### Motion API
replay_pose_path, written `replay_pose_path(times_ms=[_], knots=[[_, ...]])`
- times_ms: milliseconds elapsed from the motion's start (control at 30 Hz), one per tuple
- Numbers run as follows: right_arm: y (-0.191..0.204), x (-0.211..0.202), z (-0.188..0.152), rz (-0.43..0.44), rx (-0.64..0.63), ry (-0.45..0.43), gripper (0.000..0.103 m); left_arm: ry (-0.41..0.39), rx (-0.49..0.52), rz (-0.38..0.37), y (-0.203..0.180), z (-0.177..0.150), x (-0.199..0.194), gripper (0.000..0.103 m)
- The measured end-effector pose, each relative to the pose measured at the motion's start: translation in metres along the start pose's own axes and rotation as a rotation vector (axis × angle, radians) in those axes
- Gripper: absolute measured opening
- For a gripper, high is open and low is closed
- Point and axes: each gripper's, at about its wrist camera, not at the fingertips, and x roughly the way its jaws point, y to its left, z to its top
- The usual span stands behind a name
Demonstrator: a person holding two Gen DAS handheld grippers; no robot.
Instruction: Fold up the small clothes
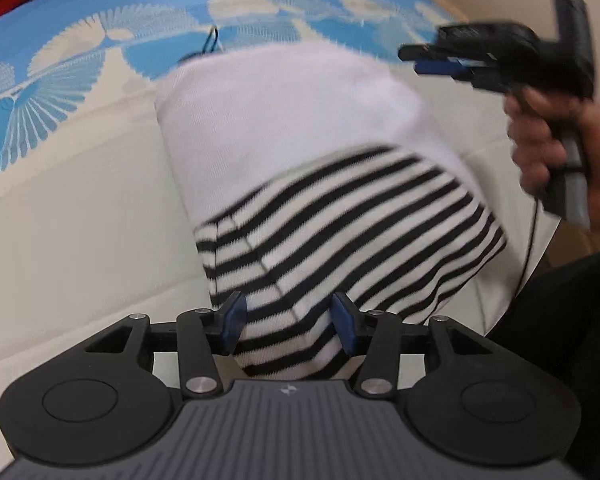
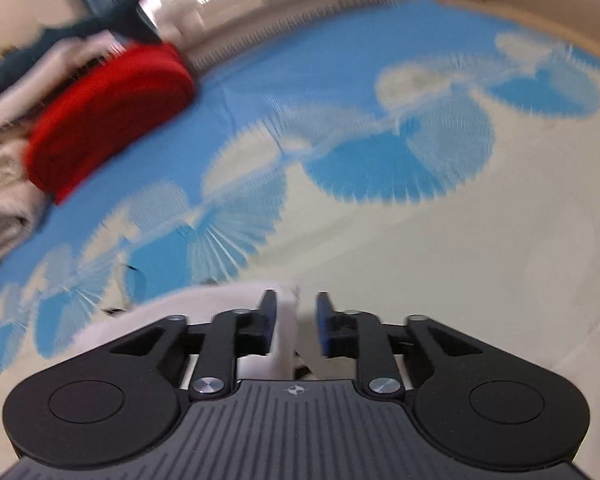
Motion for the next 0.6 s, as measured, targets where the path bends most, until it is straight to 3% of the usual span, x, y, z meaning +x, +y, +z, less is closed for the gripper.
replay_pose_path(times_ms=[100, 167, 267, 333, 400, 500, 600], knots=[[0.002, -0.022, -0.008, 0.132, -0.056, 0.023, 0.031, -0.027, -0.016, -0.006, 0.002, 0.001, -0.007, 0.052], [0.005, -0.021, -0.019, 0.194, -0.112, 0.141, 0.034, -0.034, -0.023, 0.006, 0.001, 0.002, -0.009, 0.052], [0.001, -0.006, -0.038, 0.123, -0.169, 0.3, 0.036, -0.044, -0.04, 0.012, 0.002, 0.005, -0.009, 0.052], [-0.004, -0.006, -0.041, 0.113, -0.153, 0.306, 0.037, -0.05, -0.049, 0.013, 0.001, 0.005, -0.009, 0.052], [-0.007, -0.013, -0.038, 0.151, -0.128, 0.283, 0.003, -0.056, -0.054, 0.011, 0.0, 0.006, -0.009, 0.052], [-0.015, -0.033, -0.028, 0.223, -0.057, 0.207, 0.002, -0.065, -0.05, -0.005, -0.001, 0.006, -0.01, 0.052], [-0.031, -0.033, -0.026, 0.141, -0.001, 0.231, 0.002, -0.069, -0.045, -0.047, -0.002, 0.006, -0.006, 0.052]])
